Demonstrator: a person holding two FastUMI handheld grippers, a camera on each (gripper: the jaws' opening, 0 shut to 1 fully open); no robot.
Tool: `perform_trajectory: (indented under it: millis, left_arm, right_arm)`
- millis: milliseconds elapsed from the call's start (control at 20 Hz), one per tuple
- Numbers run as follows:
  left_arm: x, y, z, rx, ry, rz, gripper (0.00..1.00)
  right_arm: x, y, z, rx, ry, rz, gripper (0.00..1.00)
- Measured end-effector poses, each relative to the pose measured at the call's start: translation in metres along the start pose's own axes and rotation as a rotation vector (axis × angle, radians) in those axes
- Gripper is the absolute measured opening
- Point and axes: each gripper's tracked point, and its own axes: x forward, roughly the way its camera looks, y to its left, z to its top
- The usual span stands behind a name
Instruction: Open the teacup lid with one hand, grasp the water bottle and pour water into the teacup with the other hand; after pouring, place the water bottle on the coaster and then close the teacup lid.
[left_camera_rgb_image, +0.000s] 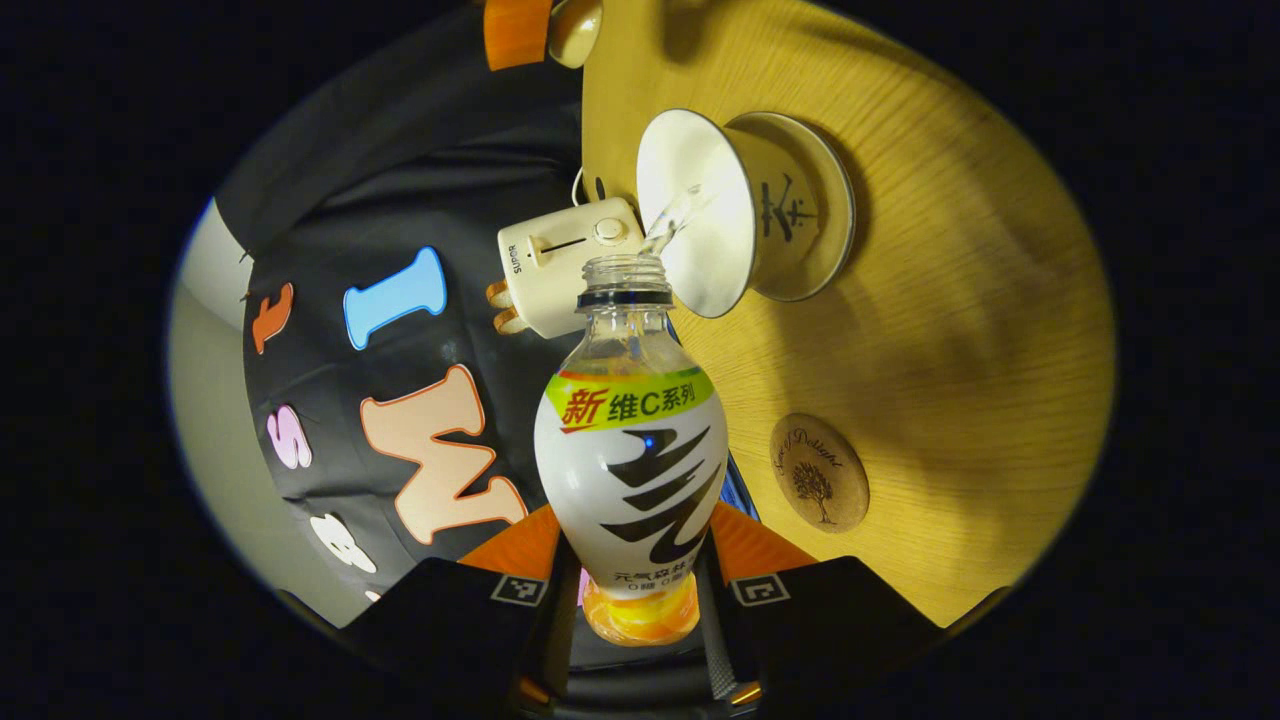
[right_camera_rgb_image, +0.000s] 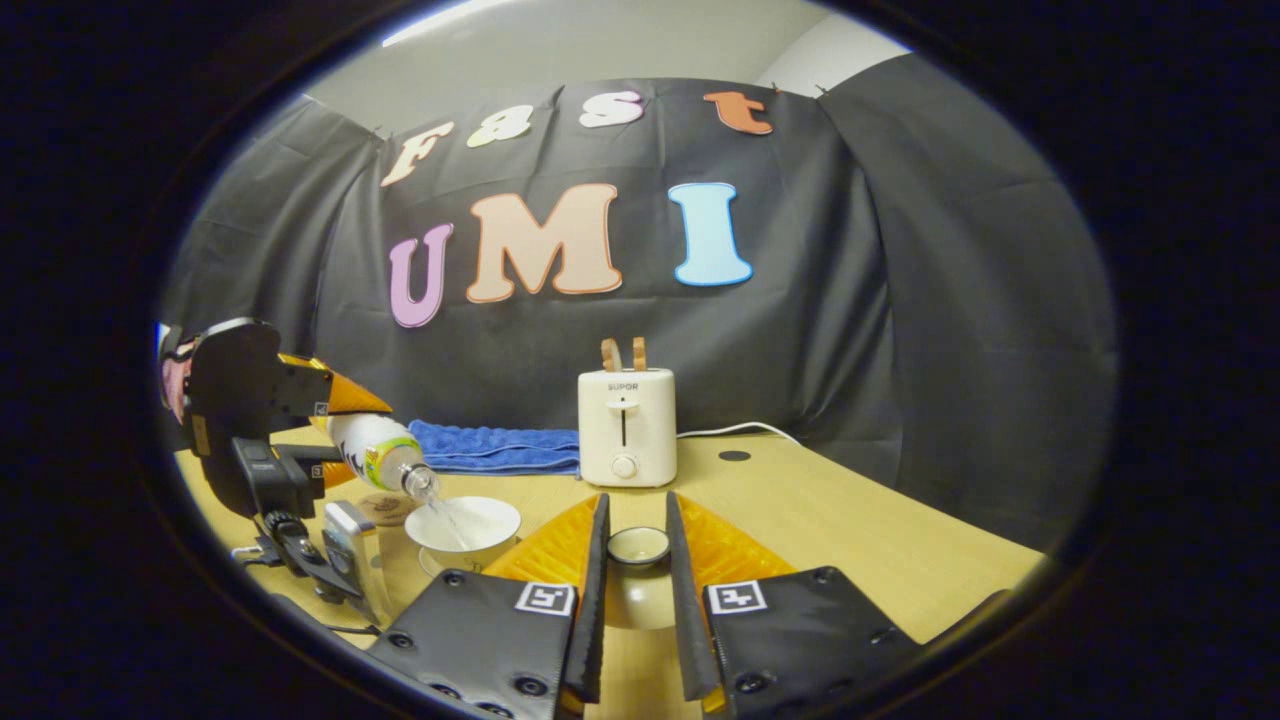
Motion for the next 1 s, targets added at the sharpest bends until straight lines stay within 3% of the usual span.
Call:
perform_trajectory:
  millis: [400,1000]
  left_arm:
    - [-0.002,0.014,-0.008,0.156,0.009,-0.004,0.52]
    - [-0.006,0.079,-0.020,0.391,0.031,0.064,0.51]
  right_arm:
    - [0.000,0.000,0.001,0.000,-0.001,0.000,0.34]
    - [0.000,0.001,0.000,0.000,-0.001,0.003,0.34]
